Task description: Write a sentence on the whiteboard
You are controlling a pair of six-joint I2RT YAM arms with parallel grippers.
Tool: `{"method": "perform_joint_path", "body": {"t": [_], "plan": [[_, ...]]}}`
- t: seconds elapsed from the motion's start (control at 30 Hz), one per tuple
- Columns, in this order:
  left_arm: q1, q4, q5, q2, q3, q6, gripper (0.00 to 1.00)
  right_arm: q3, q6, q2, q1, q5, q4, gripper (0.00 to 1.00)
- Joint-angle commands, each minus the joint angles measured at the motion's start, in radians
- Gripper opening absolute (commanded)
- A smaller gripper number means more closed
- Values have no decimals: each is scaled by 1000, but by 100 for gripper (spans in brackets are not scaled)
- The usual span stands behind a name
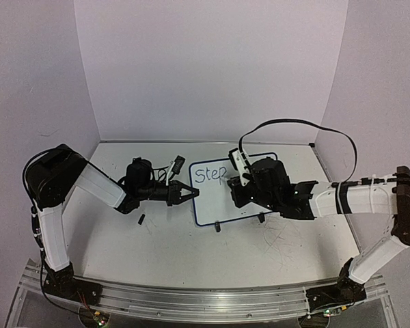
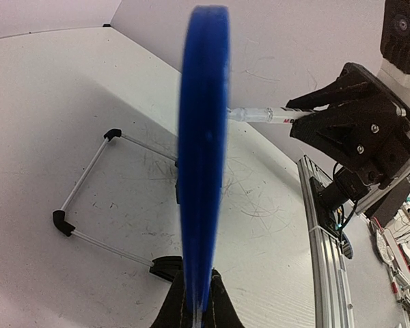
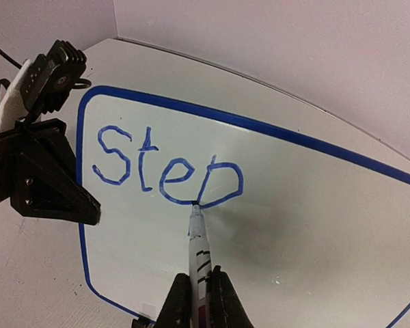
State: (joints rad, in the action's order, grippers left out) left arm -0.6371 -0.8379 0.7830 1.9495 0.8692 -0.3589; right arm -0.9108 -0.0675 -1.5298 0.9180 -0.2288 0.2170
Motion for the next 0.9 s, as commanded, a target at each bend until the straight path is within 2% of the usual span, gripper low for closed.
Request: {"method": "perform_joint_path", "body": {"t": [0.0,0.23,0.53,0.87], "plan": [[0,66,-19,-27,-6,29,0,-19,-22,90,-4,4,58,0],[1,67,-27,-19,-8,30,0,102,31,343,-9,-50,33,0],[1,91,-54,-32,-24,55,0,125,116,337,-33,-29,78,0],[1,100,-60,-21,-10,52,0,203,75,366,-82,-25,166,0]]}}
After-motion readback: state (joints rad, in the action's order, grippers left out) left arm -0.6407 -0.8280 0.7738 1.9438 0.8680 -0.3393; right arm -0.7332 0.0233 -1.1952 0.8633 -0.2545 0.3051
